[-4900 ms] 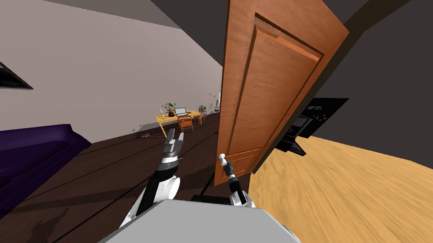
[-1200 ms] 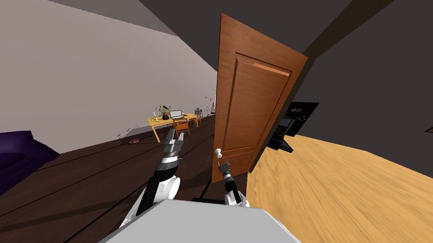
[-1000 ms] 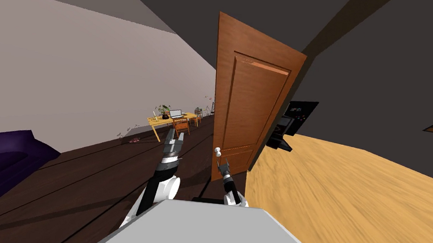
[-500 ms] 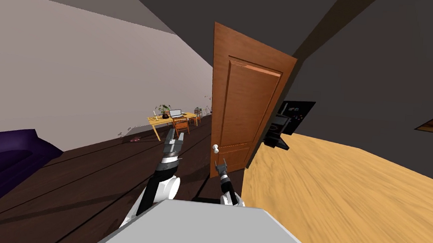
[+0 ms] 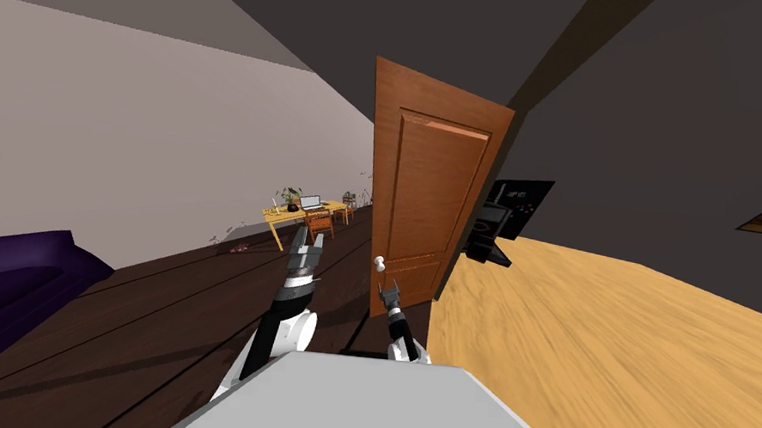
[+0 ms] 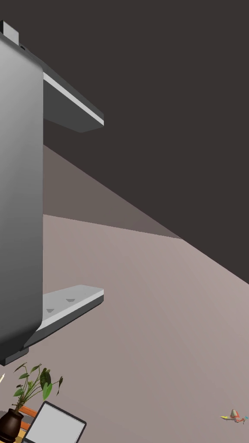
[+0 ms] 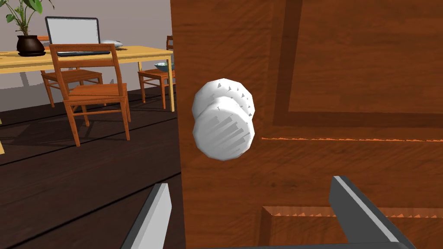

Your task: Push the door open

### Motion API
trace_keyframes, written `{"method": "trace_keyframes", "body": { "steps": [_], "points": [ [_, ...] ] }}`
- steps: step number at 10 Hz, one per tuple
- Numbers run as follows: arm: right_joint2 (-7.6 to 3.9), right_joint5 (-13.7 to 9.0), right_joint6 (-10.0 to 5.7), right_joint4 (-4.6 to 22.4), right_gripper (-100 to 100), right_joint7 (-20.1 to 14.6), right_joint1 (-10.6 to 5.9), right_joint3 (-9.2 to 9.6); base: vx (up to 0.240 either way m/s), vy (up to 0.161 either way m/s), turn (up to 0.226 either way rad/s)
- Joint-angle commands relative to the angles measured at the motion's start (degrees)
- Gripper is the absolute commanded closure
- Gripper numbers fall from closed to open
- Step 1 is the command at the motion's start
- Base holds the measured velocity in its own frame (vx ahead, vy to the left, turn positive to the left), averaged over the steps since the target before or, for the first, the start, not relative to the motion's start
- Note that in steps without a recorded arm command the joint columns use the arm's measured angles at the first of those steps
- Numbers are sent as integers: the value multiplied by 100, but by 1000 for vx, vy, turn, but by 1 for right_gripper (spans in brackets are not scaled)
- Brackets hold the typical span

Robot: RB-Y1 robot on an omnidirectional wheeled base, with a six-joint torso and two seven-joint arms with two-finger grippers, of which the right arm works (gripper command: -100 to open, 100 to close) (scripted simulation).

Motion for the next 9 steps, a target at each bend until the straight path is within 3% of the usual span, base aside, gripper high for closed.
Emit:
{"method": "trace_keyframes", "body": {
  "steps": [1,3,4,5,6,9],
  "points": [
    [-68,-9,25,-73,-100,18,22,-25,275,59,20],
    [-5,-20,23,-56,-100,18,-3,-56,267,68,29],
    [83,-26,22,-48,-100,18,-16,-73,212,74,28],
    [27,-20,52,-118,-100,38,36,-55,84,37,4],
    [27,-20,52,-118,100,38,36,-55,-10,1,25],
    [27,-20,52,-118,100,38,36,-55,-25,-6,0]
  ]
}}
